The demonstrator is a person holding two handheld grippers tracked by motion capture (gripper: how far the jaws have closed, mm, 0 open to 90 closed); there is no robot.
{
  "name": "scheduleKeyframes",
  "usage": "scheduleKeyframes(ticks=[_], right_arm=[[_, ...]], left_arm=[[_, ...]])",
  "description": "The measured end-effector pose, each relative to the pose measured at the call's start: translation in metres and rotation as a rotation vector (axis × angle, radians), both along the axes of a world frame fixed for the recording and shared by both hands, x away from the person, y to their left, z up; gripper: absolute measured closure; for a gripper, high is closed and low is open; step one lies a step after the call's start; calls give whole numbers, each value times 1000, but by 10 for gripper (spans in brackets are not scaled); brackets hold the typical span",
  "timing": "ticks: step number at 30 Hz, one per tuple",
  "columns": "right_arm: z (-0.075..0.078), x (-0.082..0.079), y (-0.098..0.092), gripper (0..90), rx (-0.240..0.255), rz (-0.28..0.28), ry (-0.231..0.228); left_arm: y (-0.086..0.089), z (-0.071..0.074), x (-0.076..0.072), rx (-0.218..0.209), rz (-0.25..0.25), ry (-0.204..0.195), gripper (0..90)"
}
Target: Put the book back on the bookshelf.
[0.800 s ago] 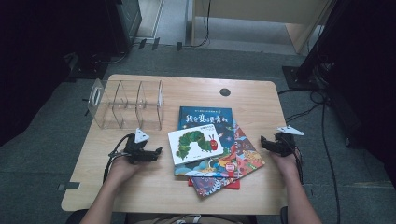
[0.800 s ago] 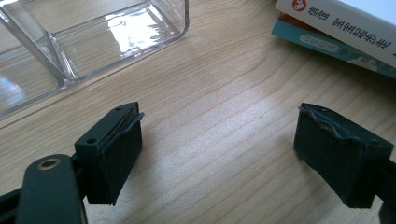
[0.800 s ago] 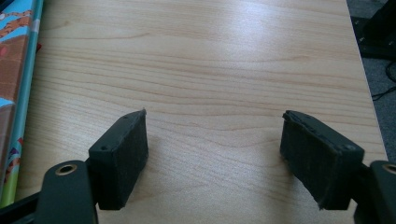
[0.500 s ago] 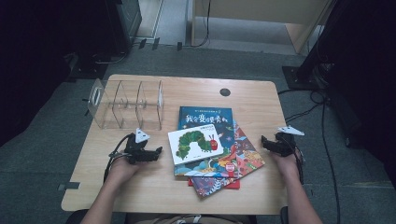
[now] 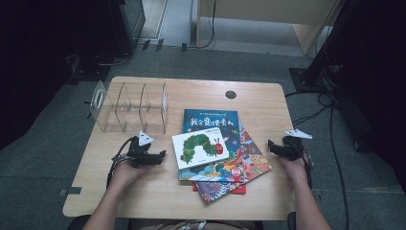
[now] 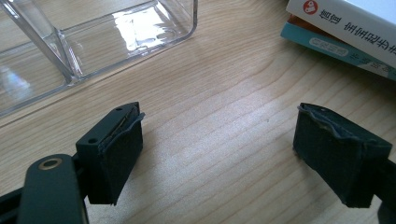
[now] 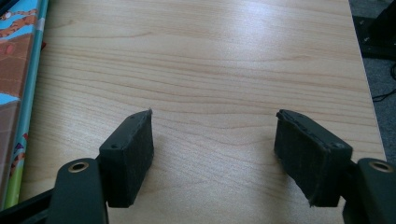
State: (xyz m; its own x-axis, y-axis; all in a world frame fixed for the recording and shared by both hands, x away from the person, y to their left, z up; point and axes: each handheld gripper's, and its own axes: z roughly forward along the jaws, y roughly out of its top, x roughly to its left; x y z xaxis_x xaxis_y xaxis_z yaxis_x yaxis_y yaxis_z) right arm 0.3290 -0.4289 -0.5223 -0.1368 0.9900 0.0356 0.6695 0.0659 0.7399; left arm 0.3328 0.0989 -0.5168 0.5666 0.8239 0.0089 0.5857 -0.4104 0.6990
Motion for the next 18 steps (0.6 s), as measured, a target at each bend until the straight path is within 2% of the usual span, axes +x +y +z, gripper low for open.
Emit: scheduleKeyframes(ticks=[8, 13, 14, 15, 18], right_arm=[[0, 0, 0, 281, -3, 6, 1], [1, 0, 0, 300, 3, 3, 5], [1, 0, 0, 308, 6, 2, 7], [2, 0, -1, 325, 13, 4, 10], [3, -1, 0, 327, 19, 4, 16]], left_arm=[[0, 0, 0, -2, 3, -5, 161], [-2, 2, 1, 9, 9, 15, 169], [-2, 4, 1, 13, 9, 25, 192], [-2, 5, 0, 5, 5, 24, 265], [-4, 11, 1, 7, -8, 20, 261]])
